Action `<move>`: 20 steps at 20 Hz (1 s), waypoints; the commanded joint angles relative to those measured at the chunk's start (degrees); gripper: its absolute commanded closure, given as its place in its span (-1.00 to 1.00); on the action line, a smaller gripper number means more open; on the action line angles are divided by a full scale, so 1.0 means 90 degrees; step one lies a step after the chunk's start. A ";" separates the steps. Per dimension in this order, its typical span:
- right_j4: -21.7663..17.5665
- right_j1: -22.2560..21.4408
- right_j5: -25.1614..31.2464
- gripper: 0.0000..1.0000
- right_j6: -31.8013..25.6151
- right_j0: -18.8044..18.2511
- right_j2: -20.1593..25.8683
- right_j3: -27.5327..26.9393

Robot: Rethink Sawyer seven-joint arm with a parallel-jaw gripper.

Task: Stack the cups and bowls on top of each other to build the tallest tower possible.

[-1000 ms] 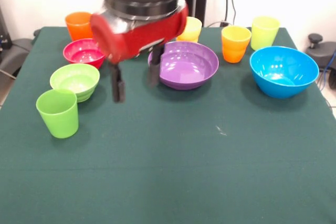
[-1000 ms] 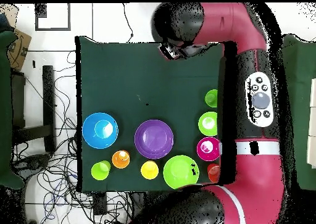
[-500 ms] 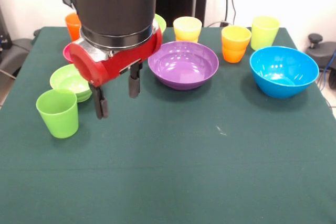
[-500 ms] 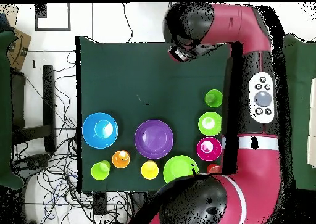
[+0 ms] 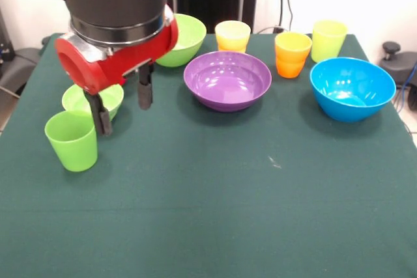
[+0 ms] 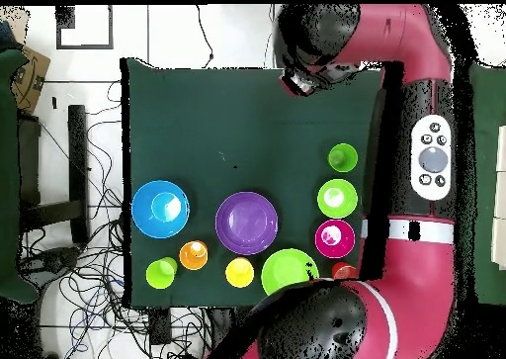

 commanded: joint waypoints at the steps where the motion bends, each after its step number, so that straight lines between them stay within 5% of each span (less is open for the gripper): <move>1: -0.0263 -0.0288 0.0281 -1.00 -0.2249 -0.0251 -0.0045 0.0347; 13: -0.0271 -0.0325 -0.0097 -1.00 -0.2469 -0.0550 -0.0067 0.0830; 20: -0.0139 -0.0288 -0.0192 -1.00 -0.2056 -0.0524 -0.0050 0.1055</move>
